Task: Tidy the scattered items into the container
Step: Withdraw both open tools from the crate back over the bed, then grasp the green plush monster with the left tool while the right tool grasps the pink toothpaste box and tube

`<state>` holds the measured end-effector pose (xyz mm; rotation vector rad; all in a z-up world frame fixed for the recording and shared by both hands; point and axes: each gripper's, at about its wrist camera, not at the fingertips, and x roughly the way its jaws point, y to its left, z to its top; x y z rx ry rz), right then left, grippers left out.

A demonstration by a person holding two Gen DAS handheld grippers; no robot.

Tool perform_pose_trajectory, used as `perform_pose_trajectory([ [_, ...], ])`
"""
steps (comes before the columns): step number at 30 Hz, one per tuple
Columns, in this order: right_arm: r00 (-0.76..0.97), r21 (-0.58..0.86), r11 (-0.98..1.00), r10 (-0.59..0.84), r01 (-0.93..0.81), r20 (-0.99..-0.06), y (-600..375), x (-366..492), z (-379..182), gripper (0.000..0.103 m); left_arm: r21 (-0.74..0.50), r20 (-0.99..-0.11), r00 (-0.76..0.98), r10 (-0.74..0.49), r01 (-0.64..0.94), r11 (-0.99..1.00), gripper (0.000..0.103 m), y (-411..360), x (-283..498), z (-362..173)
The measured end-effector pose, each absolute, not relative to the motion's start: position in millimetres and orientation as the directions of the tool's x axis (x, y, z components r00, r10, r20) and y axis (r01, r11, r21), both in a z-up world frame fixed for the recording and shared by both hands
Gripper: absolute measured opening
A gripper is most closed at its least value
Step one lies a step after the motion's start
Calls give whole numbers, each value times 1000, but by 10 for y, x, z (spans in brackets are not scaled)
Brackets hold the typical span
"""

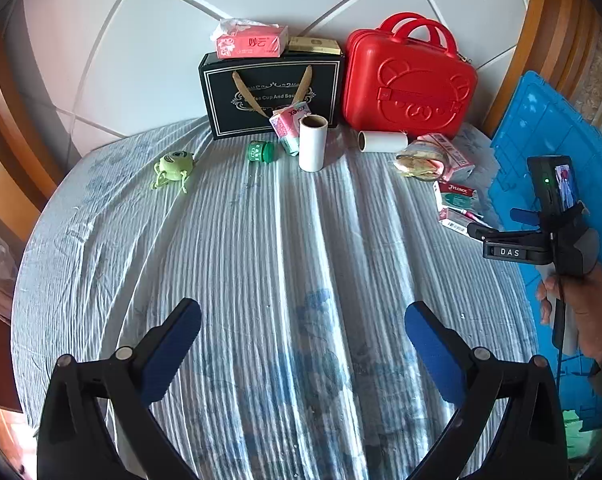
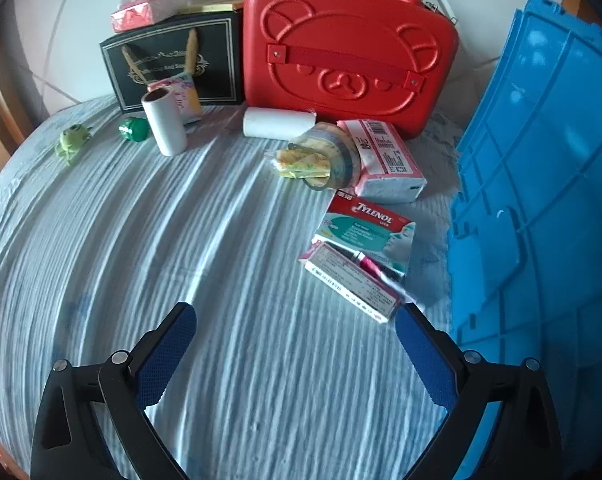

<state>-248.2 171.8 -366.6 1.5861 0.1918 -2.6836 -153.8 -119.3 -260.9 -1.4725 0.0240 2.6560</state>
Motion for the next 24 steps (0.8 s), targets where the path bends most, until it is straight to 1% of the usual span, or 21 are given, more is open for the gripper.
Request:
perform_pose_trajectory([
  [7,-430,-146,-989,116,36,-895,1987,-2935,-4220,101,-45,-860,-503,88,-97,-994,103,-1262,-1766,-2944],
  [13,-371,-182,-982,153,45,-916,2111,-3122,-4588,101,-41,-870,-486,88,-105,-994,103,-1279,-1888,-3128],
  [16,-391,-139,-990,118,24,-913,2198,-3128,-4629,103,-43,-872,-482,88,-104,-994,103,-1291,-1950,-3181],
  [19,-379,-99,-995,93,-4,-921,2242,-3112,-4645,102,-45,-871,-484,88,-100,-994,103,-1300,-2001,-3198],
  [20,-366,-54,-998,58,-23,-929,2278,-3100,-4655,99,-44,-869,-487,86,-98,-994,103,-1310,-2019,-3203],
  [21,-359,-18,-999,32,-42,-933,2309,-3086,-4655,93,-38,-867,-492,80,-95,-995,103,-1326,-2038,-3215],
  [23,-363,-17,-1000,21,-13,-931,2253,-3052,-4617,79,-10,-866,-497,49,-82,-997,103,-1379,-2088,-3276],
  [24,-366,-15,-1000,12,5,-930,2213,-3040,-4596,66,0,-869,-493,36,-73,-997,103,-1426,-2124,-3323],
])
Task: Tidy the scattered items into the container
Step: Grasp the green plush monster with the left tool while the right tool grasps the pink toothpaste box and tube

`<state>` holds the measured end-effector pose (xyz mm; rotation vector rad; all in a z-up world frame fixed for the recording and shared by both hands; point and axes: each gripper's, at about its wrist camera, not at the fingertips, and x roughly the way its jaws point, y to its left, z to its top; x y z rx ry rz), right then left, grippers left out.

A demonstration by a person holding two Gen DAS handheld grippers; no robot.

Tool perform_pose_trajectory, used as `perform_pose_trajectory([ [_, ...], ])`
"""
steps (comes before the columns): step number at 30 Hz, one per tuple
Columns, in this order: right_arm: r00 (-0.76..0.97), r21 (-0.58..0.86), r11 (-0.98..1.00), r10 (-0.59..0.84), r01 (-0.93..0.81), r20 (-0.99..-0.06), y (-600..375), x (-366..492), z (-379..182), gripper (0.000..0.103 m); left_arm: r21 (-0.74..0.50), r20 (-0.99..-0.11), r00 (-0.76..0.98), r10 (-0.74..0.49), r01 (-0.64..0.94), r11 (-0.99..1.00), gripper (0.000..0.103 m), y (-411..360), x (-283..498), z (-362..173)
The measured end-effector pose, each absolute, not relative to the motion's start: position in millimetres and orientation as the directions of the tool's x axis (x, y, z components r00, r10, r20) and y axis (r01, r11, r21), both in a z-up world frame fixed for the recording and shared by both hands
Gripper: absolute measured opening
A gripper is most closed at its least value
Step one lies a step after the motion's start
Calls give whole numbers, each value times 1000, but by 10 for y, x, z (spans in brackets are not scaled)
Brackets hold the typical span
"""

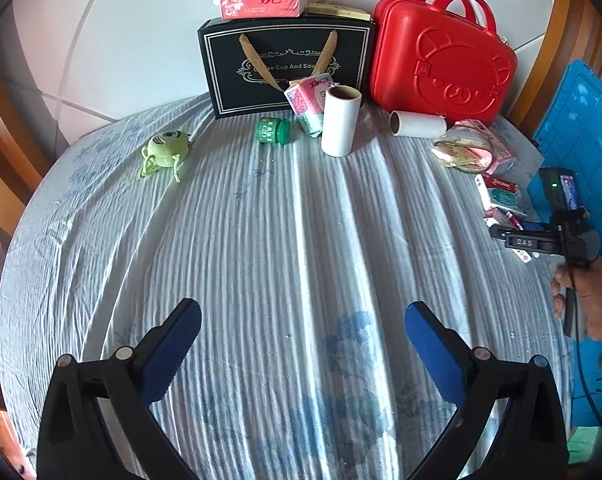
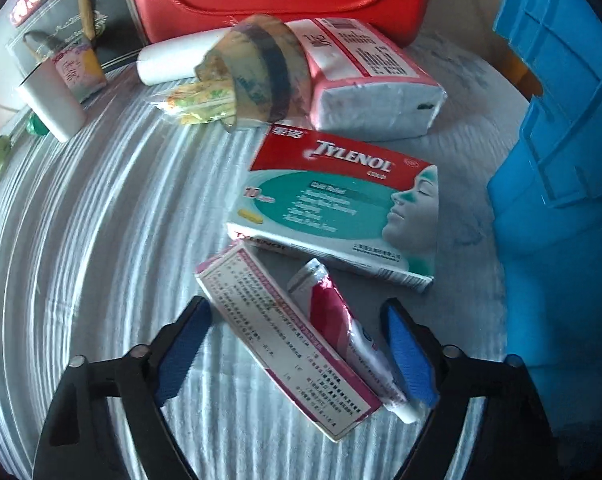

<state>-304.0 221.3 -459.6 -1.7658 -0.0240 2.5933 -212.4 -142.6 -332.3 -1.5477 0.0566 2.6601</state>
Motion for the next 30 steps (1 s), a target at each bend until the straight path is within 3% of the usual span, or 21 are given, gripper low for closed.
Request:
perform_pose_trajectory([
  [1,-367,-12,-1000,2,25,-930,2170,-3029,-4576,55,3,-871,-491,28,-63,-998,103,-1484,-2158,-3367],
  [3,-368,-1,-999,-14,41,-930,2124,-3011,-4555,43,18,-873,-488,2,-37,-999,103,-1620,-2233,-3452],
  [5,-365,39,-999,-47,28,-930,2139,-2994,-4539,39,29,-875,-484,-19,-12,-1000,103,-1764,-2320,-3525],
  [18,-343,53,-999,-52,6,-938,2023,-2875,-4544,38,43,-827,-548,-124,158,-986,103,-2628,-3258,-3660],
  [30,-384,1,-1000,-2,3,-923,1906,-2821,-4579,38,49,-791,-596,-142,170,-984,103,-2966,-4421,-4103],
])
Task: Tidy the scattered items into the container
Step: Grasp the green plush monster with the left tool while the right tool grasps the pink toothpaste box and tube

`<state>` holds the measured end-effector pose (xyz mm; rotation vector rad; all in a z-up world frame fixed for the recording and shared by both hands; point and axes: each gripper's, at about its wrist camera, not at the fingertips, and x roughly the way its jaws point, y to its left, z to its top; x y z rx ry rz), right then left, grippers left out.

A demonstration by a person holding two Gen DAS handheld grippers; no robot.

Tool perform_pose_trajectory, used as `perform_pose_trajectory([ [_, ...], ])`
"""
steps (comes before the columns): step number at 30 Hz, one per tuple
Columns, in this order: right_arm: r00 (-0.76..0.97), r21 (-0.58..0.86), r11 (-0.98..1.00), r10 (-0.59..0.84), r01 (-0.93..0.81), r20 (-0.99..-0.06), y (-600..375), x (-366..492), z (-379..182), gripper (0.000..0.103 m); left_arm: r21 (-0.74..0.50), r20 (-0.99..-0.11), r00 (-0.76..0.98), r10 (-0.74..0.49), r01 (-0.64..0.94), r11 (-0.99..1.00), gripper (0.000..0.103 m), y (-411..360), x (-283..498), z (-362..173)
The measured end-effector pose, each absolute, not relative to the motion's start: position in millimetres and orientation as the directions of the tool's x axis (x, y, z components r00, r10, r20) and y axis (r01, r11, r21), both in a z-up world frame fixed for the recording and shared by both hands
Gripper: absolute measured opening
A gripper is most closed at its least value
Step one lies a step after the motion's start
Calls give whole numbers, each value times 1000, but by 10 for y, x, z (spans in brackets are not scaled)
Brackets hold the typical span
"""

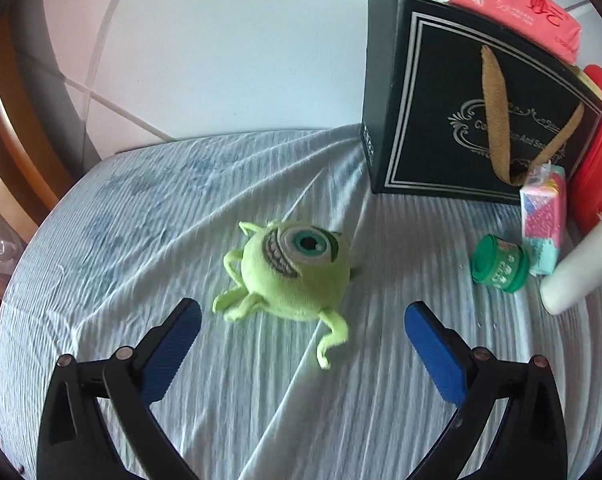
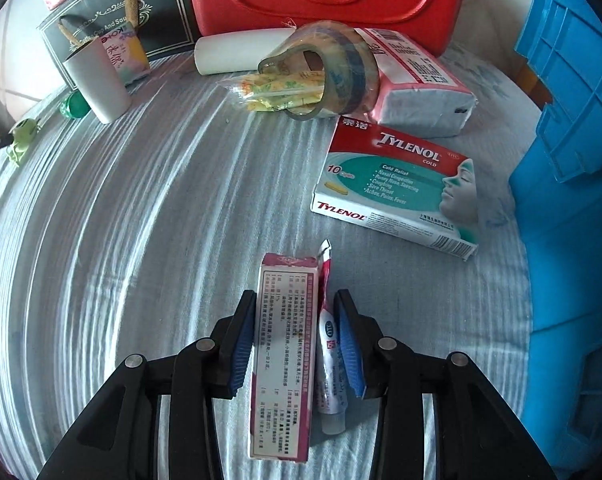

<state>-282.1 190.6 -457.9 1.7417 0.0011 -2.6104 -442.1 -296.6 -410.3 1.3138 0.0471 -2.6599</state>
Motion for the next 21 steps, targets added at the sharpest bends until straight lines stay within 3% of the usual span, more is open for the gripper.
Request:
perform_pose_trajectory([
  [3,-387,-1,-1000,-1,5,-922,1909,-2813,-4580,38,52,-801,-580,-147,177,-983,100,-3043,-4624,-4231],
  [5,-390,-5,-1000,1,9,-921,1899,-2809,-4580,38,64,-821,-553,-142,158,-985,65,-3043,-4704,-4328],
  [13,-390,-8,-1000,3,11,-921,1897,-2807,-4577,38,16,-799,-592,-101,148,-989,61,-3011,-4379,-4254],
  [21,-361,-6,-1000,-3,22,-932,1801,-2722,-4545,38,-72,-823,-567,-49,188,-979,61,-2919,-3489,-4192],
])
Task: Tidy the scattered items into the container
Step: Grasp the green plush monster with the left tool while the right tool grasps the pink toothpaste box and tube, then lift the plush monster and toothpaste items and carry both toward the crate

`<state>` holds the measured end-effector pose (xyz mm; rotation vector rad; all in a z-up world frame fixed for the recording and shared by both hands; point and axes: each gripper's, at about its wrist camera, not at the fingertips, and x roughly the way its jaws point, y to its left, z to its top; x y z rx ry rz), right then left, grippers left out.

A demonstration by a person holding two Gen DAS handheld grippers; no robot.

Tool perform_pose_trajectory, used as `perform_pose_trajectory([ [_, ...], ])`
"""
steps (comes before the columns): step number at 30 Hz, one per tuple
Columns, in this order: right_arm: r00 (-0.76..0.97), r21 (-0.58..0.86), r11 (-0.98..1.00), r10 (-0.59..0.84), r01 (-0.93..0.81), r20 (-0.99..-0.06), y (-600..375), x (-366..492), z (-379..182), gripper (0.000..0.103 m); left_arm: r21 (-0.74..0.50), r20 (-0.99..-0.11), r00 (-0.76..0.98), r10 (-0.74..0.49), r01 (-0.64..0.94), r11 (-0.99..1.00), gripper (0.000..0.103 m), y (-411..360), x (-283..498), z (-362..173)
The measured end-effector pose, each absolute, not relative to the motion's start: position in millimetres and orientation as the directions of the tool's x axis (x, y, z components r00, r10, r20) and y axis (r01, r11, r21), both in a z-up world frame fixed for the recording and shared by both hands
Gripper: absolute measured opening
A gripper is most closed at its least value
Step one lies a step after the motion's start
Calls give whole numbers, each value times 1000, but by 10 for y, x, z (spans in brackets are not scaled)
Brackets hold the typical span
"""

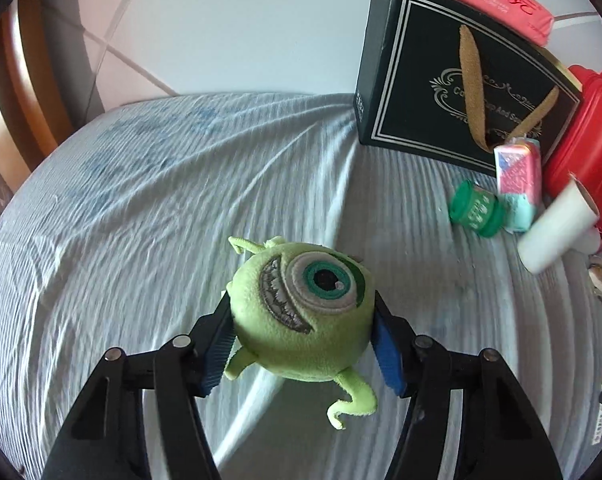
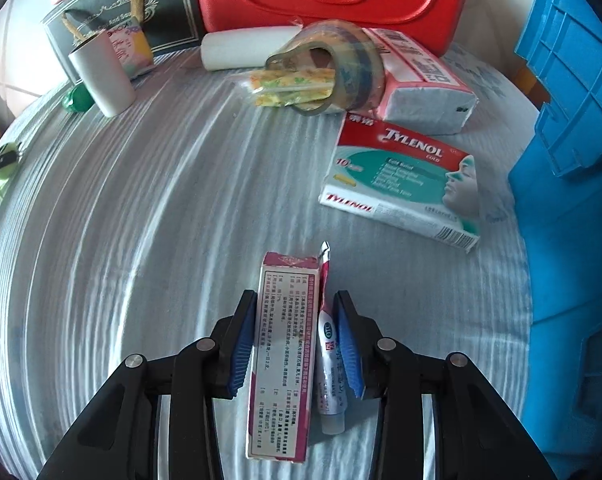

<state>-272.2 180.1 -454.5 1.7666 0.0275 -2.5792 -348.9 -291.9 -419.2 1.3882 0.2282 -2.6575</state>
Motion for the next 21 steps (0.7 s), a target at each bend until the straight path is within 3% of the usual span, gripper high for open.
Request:
perform_pose_trajectory([
  [11,-322,71,-996,-85,54,-943,1421,-2164,-4218,38,45,-850,-516,-106,130,-991,61,-2646,-2334,-3829],
  [21,-338,152,-981,-185,122,-923,810,-1504,-3658,38,44,-832,-545,-104,123,-991,61,-2510,-1338,-3205],
])
